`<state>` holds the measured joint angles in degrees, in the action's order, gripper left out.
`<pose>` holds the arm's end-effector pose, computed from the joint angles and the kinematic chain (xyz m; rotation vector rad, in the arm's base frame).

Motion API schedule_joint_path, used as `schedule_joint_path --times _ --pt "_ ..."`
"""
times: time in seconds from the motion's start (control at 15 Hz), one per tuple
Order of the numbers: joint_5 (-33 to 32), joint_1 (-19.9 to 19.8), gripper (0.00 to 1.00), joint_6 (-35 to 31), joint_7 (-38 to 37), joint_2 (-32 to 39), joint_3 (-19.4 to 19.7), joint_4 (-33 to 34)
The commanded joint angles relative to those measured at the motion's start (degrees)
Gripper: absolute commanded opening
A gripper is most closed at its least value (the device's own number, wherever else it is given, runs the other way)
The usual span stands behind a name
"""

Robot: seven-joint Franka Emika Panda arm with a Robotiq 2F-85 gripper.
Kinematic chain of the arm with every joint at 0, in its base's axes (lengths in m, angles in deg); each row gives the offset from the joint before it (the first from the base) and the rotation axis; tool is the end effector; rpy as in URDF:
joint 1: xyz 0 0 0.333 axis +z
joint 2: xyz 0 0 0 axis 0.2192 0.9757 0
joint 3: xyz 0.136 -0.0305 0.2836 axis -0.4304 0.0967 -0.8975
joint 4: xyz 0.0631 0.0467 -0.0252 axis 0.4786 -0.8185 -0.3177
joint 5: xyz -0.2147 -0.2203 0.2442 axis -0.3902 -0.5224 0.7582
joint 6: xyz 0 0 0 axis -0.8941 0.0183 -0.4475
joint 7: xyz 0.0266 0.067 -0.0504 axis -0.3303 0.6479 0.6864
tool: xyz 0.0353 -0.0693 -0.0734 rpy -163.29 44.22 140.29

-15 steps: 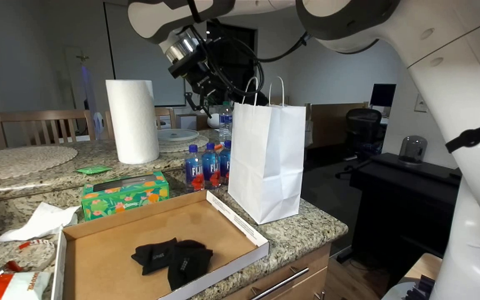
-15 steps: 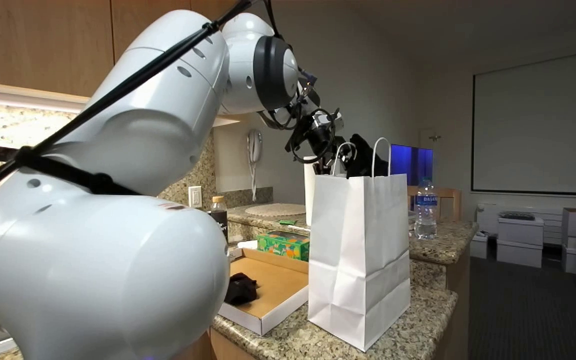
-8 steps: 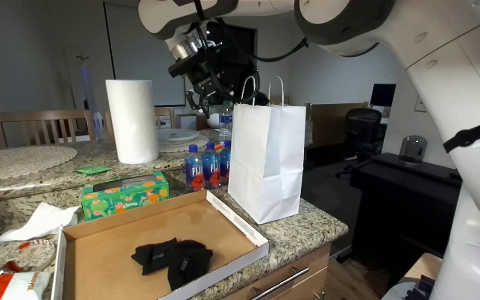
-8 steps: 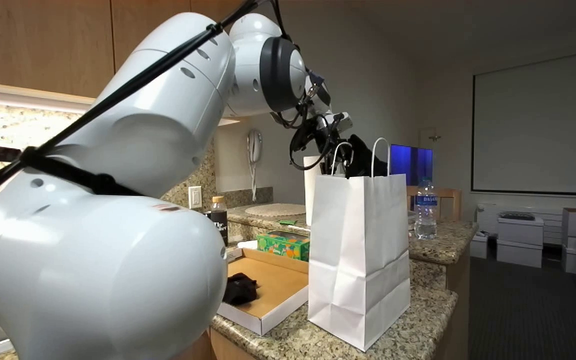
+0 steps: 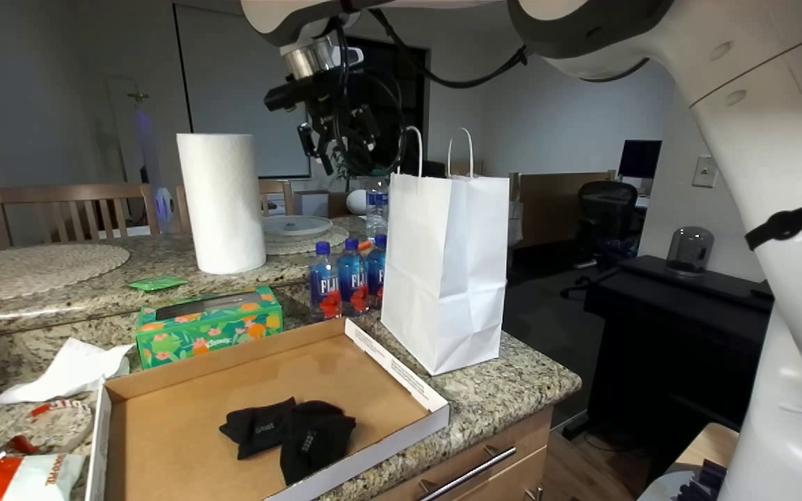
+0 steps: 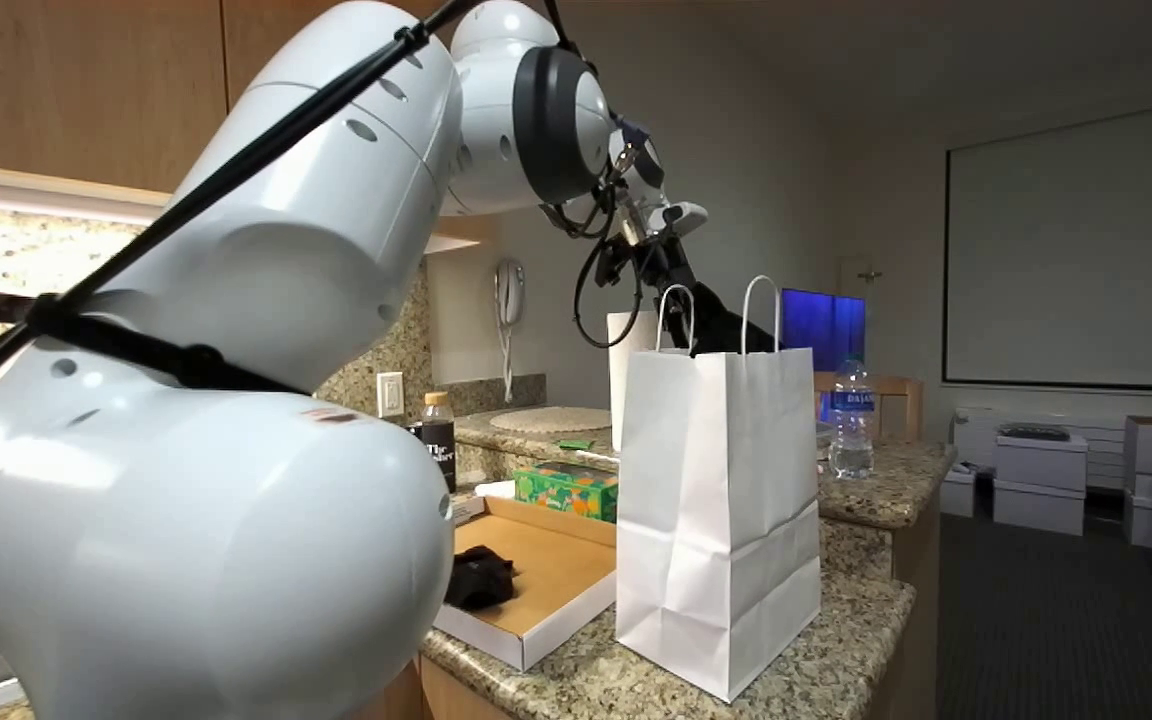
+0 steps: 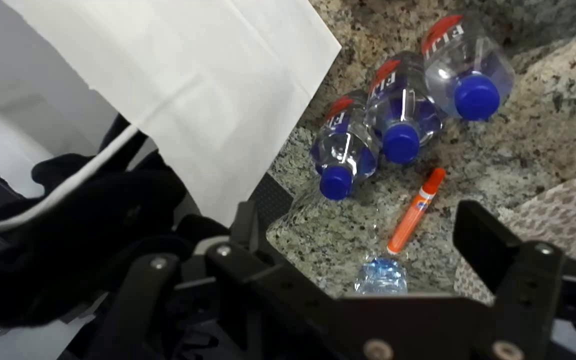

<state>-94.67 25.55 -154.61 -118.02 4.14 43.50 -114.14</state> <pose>0.6777 0.1323 0.5476 2.5254 -1.1800 0.2126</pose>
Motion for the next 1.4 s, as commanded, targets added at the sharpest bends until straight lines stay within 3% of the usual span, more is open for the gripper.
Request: schedule_joint_path --times 0.0,0.2,0.53,0.87,1.33 --pt "-3.21 1.08 1.0 -2.38 -6.3 -4.59 1.16 -6.24" --pt "-4.24 0.82 1.0 -2.65 -8.84 -5.59 1.35 -7.56" --pt "-6.72 1.62 1.0 -9.14 -9.03 -8.07 0.97 -12.31" --pt "-6.06 1.32 1.0 -11.96 -13.71 -14.15 1.22 -19.74" --pt "-5.72 0.98 1.0 -11.23 -18.37 -21.26 2.2 -27.13"
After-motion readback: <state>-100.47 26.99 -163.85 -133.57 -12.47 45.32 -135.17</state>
